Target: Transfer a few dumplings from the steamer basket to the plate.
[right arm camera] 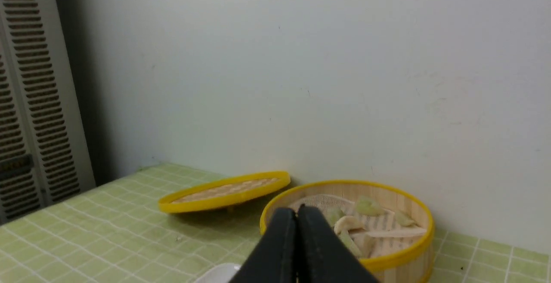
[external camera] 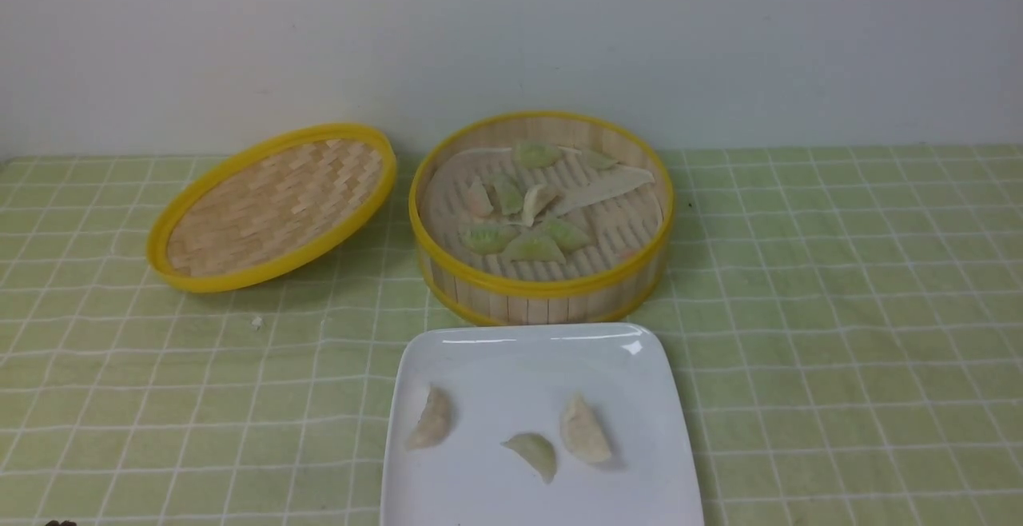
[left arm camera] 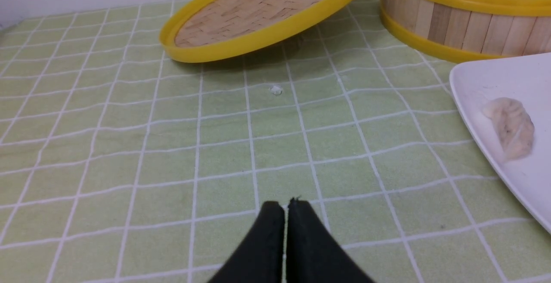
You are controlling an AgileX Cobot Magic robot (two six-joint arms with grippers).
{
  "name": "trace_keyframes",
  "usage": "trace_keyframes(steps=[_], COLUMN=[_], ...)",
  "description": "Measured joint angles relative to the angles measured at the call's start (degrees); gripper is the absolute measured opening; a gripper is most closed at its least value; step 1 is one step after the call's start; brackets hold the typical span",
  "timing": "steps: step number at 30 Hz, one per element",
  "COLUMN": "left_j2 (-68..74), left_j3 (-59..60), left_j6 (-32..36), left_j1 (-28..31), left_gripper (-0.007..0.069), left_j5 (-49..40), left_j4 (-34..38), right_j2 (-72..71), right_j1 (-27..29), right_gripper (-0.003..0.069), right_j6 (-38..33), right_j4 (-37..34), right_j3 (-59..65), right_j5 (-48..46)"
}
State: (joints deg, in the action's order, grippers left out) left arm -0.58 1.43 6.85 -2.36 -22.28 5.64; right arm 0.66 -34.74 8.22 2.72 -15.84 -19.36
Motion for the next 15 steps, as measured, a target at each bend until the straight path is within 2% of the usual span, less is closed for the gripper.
trace_keyframes(steps=[3, 11, 15], left_j2=[0.0, 0.0, 0.0], left_j3=[0.0, 0.0, 0.0], left_j6=[0.0, 0.0, 0.0], left_j1=[0.0, 0.0, 0.0], left_gripper=[-0.0006, -0.0006, -0.0006], left_j5=[0.0, 0.0, 0.0], left_j4=[0.0, 0.0, 0.0], right_j2=[-0.9, -1.3, -1.3], right_j1=[1.8, 24.1, 30.5], right_gripper=[-0.0015, -0.0015, -0.0015], right_j6=[-0.2, -0.2, -0.2], right_j4=[-0.1, -1.5, -1.5], right_j3=[2.3, 13.5, 17.3], right_j5=[0.0, -0.1, -1.2])
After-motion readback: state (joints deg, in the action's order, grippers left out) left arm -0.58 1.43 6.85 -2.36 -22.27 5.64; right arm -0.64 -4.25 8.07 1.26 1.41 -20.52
